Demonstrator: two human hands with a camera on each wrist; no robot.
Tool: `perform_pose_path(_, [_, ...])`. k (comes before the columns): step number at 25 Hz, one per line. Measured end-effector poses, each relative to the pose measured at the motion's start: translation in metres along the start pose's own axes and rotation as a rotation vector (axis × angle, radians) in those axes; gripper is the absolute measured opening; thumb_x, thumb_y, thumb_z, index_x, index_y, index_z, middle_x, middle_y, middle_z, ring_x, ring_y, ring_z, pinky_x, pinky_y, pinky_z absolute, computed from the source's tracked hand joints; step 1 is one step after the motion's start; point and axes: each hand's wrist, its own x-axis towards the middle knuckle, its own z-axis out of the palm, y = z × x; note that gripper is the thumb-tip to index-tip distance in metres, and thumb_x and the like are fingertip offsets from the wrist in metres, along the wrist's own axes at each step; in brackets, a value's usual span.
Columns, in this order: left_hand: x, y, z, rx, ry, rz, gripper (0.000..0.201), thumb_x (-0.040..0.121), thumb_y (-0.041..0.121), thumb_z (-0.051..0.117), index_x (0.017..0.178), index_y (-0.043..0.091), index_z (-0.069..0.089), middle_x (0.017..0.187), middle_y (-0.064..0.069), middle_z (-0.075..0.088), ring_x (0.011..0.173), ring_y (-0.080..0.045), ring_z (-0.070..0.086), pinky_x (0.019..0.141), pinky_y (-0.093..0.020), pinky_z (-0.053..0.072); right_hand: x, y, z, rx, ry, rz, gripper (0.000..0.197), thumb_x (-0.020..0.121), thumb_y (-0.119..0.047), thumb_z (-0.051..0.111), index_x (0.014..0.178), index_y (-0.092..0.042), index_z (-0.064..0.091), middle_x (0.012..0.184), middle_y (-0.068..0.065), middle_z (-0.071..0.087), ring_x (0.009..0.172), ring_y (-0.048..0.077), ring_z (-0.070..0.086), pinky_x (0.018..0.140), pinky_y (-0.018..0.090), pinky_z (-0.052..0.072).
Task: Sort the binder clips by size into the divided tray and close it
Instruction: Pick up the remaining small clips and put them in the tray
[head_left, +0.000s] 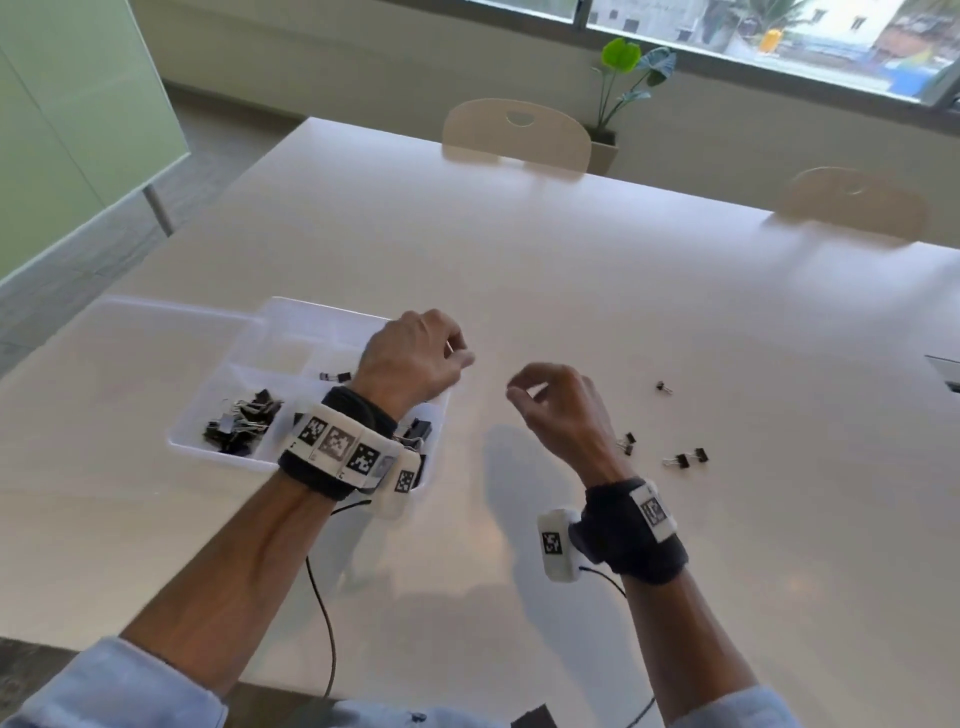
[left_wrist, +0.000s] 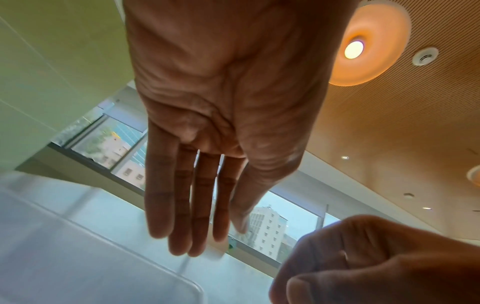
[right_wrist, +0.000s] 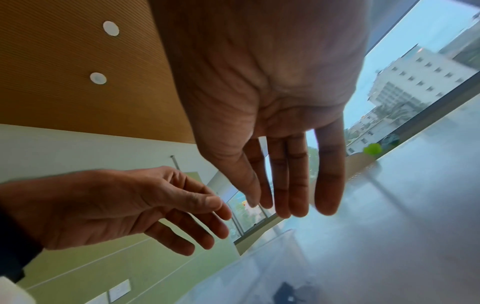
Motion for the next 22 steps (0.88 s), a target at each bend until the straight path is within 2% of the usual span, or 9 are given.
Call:
perform_pose_path(3, [-0.001, 0.042, 0.038, 0.012, -0.094, 0.108, 0.022, 0.093, 0.048, 0.069, 0.101, 0.029, 0.077, 0.094, 0.011, 0.078, 0.087, -0.014, 0.072, 0.079, -0.028, 0.052, -0.032, 0.059, -0.032, -0.066, 0.044, 0.125, 0.010, 0.096, -0.034, 0.069, 0.097, -0.034, 0.078, 0.107, -0.021, 0.077, 0.083, 0.000, 0.071, 0.076, 0.030, 0.057])
perform_pose_path(7, [-0.008, 0.097, 0.096, 0.040, -0.232, 0.304, 0.023, 0.093, 0.046, 0.064, 0.104, 0.028, 0.076, 0.097, 0.008, 0.078, 0.090, -0.018, 0.074, 0.081, -0.032, 0.057, -0.062, 0.131, -0.073, -0.129, 0.123, 0.273, 0.019, 0.096, -0.022, 0.066, 0.095, -0.034, 0.080, 0.114, -0.015, 0.077, 0.092, 0.013, 0.075, 0.086, 0.037, 0.059])
perform_pose_path(11, [-0.019, 0.143, 0.153, 0.055, -0.336, 0.457, 0.023, 0.095, 0.041, 0.063, 0.111, 0.028, 0.073, 0.105, 0.002, 0.076, 0.099, -0.024, 0.071, 0.085, -0.038, 0.057, -0.071, 0.176, -0.104, -0.168, 0.138, 0.382, 0.018, 0.095, -0.026, 0.064, 0.094, -0.038, 0.078, 0.113, -0.012, 0.079, 0.100, 0.020, 0.075, 0.090, 0.040, 0.058])
perform_pose_path(14, [-0.021, 0.174, 0.190, 0.085, -0.315, 0.538, 0.029, 0.098, 0.033, 0.062, 0.124, 0.021, 0.064, 0.115, -0.004, 0.073, 0.112, -0.027, 0.064, 0.087, -0.042, 0.055, -0.071, 0.196, -0.115, -0.205, 0.126, 0.395, 0.023, 0.096, -0.023, 0.060, 0.107, -0.037, 0.075, 0.120, -0.010, 0.076, 0.107, 0.024, 0.073, 0.091, 0.041, 0.056])
perform_pose_path(16, [-0.020, 0.188, 0.207, 0.104, -0.262, 0.558, 0.028, 0.099, 0.027, 0.061, 0.125, 0.016, 0.062, 0.115, -0.006, 0.069, 0.113, -0.028, 0.062, 0.083, -0.044, 0.057, -0.070, 0.203, -0.117, -0.220, 0.066, 0.367, 0.034, 0.099, -0.019, 0.055, 0.123, -0.037, 0.070, 0.130, -0.007, 0.068, 0.114, 0.025, 0.069, 0.093, 0.044, 0.055])
perform_pose_path(18, [-0.018, 0.190, 0.218, 0.097, -0.221, 0.537, 0.027, 0.100, 0.024, 0.058, 0.125, 0.014, 0.061, 0.113, -0.007, 0.066, 0.111, -0.028, 0.061, 0.080, -0.043, 0.056, -0.067, 0.204, -0.109, -0.240, -0.036, 0.332, 0.034, 0.104, -0.026, 0.055, 0.134, -0.037, 0.064, 0.135, -0.006, 0.060, 0.121, 0.021, 0.064, 0.094, 0.045, 0.055])
perform_pose_path(20, [-0.017, 0.196, 0.227, 0.099, -0.218, 0.531, 0.025, 0.101, 0.022, 0.055, 0.123, 0.012, 0.061, 0.110, -0.009, 0.063, 0.108, -0.029, 0.060, 0.079, -0.041, 0.053, -0.067, 0.210, -0.108, -0.272, -0.070, 0.309, 0.028, 0.106, -0.034, 0.056, 0.132, -0.036, 0.066, 0.132, -0.007, 0.058, 0.123, 0.018, 0.061, 0.093, 0.044, 0.056])
perform_pose_path(22, [-0.016, 0.199, 0.231, 0.104, -0.215, 0.526, 0.022, 0.101, 0.022, 0.055, 0.118, 0.011, 0.062, 0.109, -0.010, 0.061, 0.106, -0.030, 0.061, 0.077, -0.040, 0.052, -0.063, 0.214, -0.108, -0.304, -0.073, 0.303, 0.020, 0.103, -0.031, 0.060, 0.120, -0.034, 0.070, 0.123, -0.009, 0.058, 0.118, 0.018, 0.063, 0.089, 0.041, 0.056])
